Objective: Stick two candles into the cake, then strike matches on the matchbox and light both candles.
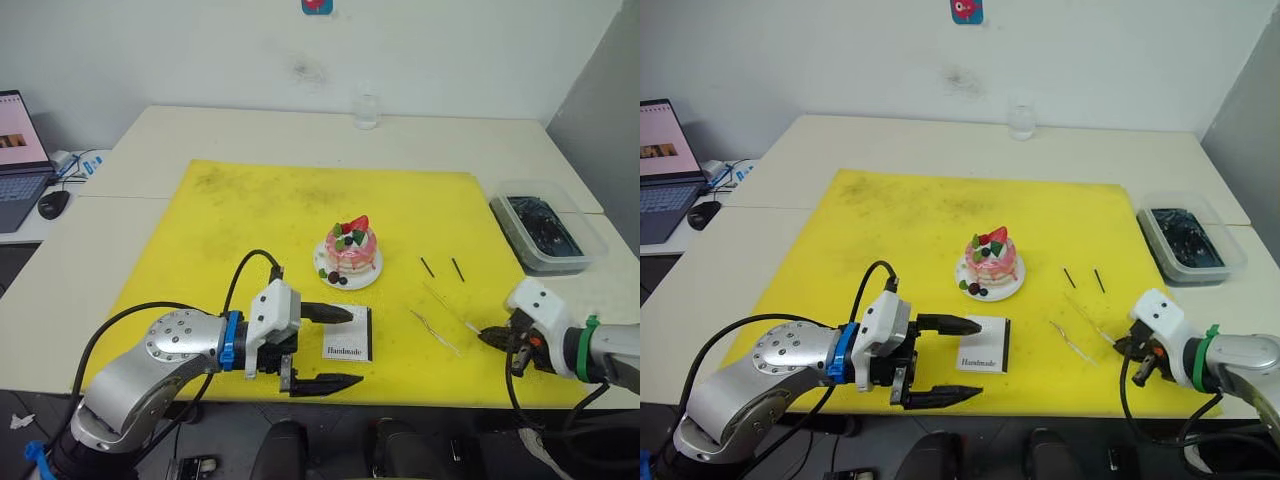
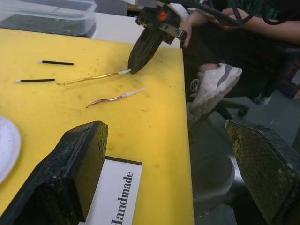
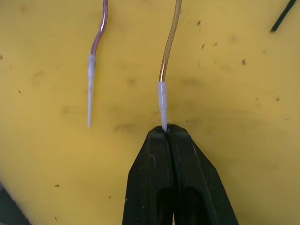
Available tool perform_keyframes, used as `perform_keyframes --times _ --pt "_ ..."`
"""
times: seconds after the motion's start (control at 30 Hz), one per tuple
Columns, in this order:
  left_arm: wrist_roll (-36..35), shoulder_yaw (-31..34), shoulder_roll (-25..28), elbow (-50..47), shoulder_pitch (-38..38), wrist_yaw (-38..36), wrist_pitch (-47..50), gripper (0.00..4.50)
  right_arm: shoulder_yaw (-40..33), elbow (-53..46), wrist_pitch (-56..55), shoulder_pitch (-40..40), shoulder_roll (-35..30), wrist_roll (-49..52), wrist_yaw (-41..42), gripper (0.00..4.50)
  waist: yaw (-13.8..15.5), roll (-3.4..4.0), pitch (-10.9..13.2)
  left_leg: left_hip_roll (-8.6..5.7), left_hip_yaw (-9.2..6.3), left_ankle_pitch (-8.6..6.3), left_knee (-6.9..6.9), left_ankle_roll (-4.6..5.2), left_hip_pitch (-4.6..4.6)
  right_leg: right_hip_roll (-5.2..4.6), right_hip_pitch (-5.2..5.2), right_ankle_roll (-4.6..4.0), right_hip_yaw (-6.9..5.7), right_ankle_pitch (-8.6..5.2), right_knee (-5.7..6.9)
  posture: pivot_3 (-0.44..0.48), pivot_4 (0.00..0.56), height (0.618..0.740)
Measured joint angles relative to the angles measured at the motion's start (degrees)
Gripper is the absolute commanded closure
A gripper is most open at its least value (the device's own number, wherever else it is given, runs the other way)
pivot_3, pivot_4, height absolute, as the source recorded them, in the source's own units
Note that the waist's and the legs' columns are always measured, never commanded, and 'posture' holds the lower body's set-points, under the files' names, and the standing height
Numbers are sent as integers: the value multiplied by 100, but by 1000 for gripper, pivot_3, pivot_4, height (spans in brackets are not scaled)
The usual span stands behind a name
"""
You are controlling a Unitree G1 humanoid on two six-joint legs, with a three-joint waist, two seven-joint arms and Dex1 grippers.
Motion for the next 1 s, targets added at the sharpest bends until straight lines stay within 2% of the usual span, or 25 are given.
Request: perform_keyframes --times 0.1,0.23,0.37,0.47,0.63,0.83,1.0 --pt "-172 75 -142 196 -167 395 461 0 -581 -27 122 -61 39 396 142 4484 1 0 0 -1 -2 0 1 0 0 2 1 2 0 1 1 0 150 740" --pt "-804 284 -539 440 -411 858 1122 0 -1223 -191 494 -654 492 1328 51 4484 -14 -1 1 -2 -3 0 2 0 0 10 1 5 0 3 2 0 150 740" --pt "-1770 612 -1192 766 -800 1431 1683 0 -1452 -195 1109 -1567 1328 2756 -790 4484 -12 -4 2 -1 -8 0 5 0 -3 17 2 4 -2 4 5 0 150 740" --pt "-2785 790 -1605 878 -1151 2033 2083 0 -1331 -171 1279 -2046 1732 3923 -1634 4484 -14 -4 2 -2 -8 0 4 0 -6 17 2 5 1 4 3 0 150 740" --pt "-4321 996 -2028 1344 -1565 3164 2309 0 -733 -15 902 -2275 1810 5867 -3048 4484 -21 -4 2 -6 -6 0 4 0 -10 15 1 5 5 4 0 0 150 740" --pt "-5426 1069 -2006 1654 -1729 3676 2328 0 -99 45 203 -2303 1395 7185 -3972 4484 -22 -4 2 -7 -6 1 6 1 -8 18 1 5 4 4 2 0 150 740" --pt "-5741 1027 -1915 1654 -1725 3721 2329 0 247 38 -170 -2312 1117 7579 -4224 4484 -22 -4 2 -7 -6 1 5 0 -8 21 1 5 4 4 1 0 150 740"
